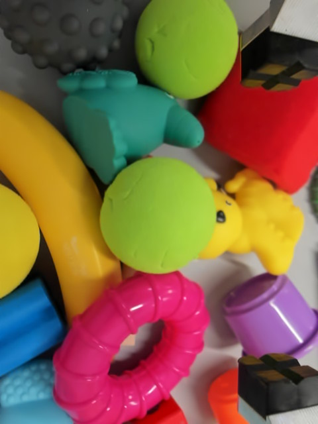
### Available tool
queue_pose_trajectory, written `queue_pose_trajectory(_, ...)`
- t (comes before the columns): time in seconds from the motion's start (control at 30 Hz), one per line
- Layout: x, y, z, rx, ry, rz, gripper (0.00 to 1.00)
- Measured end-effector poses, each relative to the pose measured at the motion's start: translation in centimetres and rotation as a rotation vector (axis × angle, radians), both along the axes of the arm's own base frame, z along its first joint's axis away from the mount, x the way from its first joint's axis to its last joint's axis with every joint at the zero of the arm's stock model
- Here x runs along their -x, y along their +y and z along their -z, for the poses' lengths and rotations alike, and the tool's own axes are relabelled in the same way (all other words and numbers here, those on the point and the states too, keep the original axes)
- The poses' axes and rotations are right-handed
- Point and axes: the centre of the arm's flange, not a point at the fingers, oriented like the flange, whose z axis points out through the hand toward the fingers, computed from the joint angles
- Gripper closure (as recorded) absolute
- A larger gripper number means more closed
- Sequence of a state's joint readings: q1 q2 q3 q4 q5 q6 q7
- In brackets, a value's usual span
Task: Pick an object from the bin
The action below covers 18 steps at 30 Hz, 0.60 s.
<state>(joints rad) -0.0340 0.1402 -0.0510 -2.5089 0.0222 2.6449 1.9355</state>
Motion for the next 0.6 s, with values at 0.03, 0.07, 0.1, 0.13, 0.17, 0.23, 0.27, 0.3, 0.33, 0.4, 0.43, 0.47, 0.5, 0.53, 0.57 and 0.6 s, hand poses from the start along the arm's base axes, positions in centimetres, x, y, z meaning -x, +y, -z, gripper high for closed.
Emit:
queue_pose_trajectory(0.03,0.0,0.0,0.4,0.001,-0.001,0.001,0.00)
queue_pose_trajectory(0.07,0.0,0.0,0.9,0.002,-0.001,0.001,0.00)
queue_pose_trajectory(0.1,0.0,0.0,1.4,0.002,0.001,0.002,0.00)
queue_pose_trajectory(0.13,0.1,0.0,2.1,0.003,0.004,0.002,0.00)
queue_pose_trajectory(0.17,0.1,0.0,2.6,0.003,0.006,0.003,0.00)
queue_pose_trajectory(0.23,0.1,0.0,3.4,0.004,0.007,0.004,0.00)
queue_pose_trajectory(0.27,0.1,0.0,3.7,0.004,0.007,0.004,0.00)
queue_pose_trajectory(0.3,0.1,0.0,4.0,0.004,0.006,0.004,0.00)
queue_pose_trajectory(0.33,0.1,0.0,4.3,0.004,0.005,0.004,0.00)
queue_pose_trajectory(0.4,0.1,0.0,4.9,0.005,0.004,0.004,0.00)
queue_pose_trajectory(0.43,0.1,0.0,5.1,0.005,0.004,0.004,0.00)
queue_pose_trajectory(0.47,0.1,0.0,5.4,0.005,0.005,0.004,0.00)
queue_pose_trajectory(0.5,0.1,0.0,5.7,0.005,0.005,0.004,0.00)
queue_pose_trajectory(0.53,0.1,0.0,6.0,0.005,0.005,0.004,0.00)
queue_pose_trajectory(0.57,0.1,0.0,6.2,0.005,0.005,0.004,0.00)
queue_pose_trajectory(0.6,0.1,0.0,6.3,0.005,0.005,0.004,0.00)
